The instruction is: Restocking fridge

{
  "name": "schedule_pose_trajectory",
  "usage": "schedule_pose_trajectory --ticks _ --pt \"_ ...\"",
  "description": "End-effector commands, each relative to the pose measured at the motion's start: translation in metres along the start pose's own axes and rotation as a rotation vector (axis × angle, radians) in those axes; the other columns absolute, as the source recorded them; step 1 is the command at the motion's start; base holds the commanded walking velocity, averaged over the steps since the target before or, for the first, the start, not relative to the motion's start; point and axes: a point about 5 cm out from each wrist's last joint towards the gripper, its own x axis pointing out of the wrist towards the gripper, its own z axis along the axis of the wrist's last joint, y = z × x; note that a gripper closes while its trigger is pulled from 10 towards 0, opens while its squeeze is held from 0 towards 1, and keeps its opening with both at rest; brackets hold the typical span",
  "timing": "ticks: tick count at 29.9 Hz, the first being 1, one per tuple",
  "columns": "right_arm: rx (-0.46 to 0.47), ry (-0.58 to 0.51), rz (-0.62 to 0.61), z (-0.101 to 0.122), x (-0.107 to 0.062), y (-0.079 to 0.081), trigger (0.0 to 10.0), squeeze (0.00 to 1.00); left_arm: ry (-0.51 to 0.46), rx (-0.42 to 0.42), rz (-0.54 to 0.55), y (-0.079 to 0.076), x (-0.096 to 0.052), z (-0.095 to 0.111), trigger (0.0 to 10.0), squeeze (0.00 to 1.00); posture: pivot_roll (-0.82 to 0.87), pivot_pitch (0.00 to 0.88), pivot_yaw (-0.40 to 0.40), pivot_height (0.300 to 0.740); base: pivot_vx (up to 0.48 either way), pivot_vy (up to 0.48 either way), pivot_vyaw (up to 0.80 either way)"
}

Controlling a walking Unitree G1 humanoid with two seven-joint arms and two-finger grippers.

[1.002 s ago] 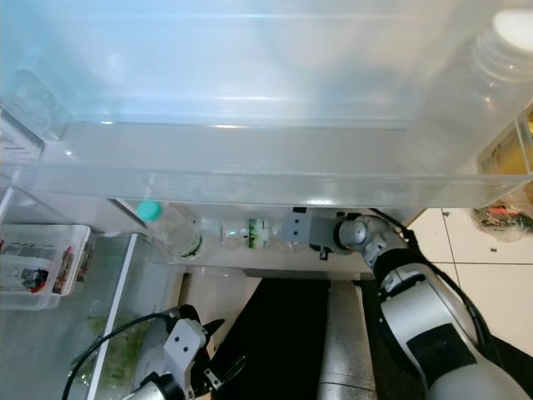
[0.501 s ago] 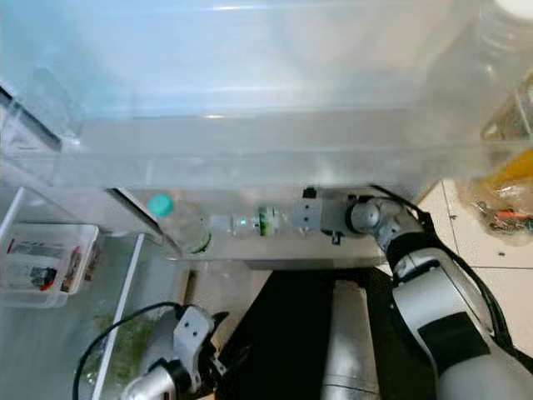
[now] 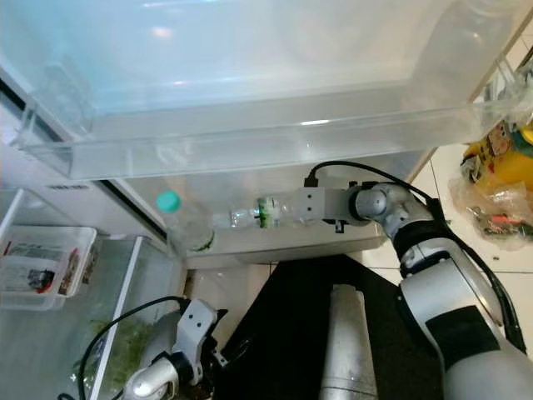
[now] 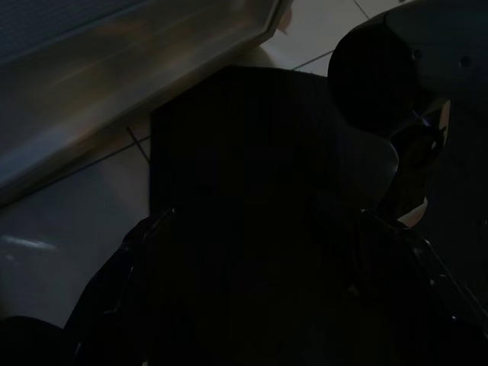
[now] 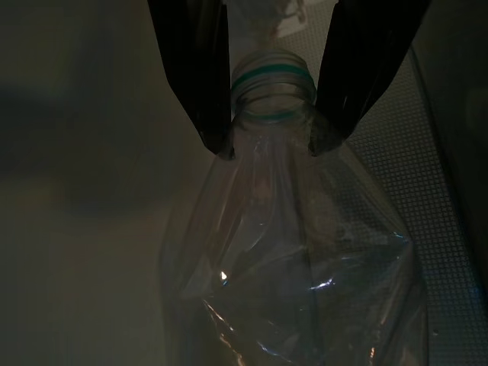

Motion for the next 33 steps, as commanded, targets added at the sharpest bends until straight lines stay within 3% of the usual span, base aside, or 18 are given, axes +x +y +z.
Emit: schedule_pose_trajectory --ticks 1,18,33 --pt "-0.01 -0.02 0.018 0.0 -0.003 -0.001 10.0 0.0 0.098 -0.063 -0.003 -0.01 -0.011 -0.026 10.0 0.0 0.02 0.315 0.044 0.453 0.0 0.0 0.0" --pt "0.111 -0.125 0.127 -0.006 -0.022 -0.007 10.0 0.0 0.077 -0.048 -0.009 -0.007 0.002 -0.018 10.0 0.0 0.0 0.273 0.035 0.453 0.0 0.0 0.0" --pt "0.291 -0.214 0.302 -0.021 -0.035 0.014 10.0 0.0 0.064 -0.029 -0.001 -0.001 0.006 -0.013 10.0 0.0 -0.01 0.24 0.03 0.453 0.0 0.0 0.0"
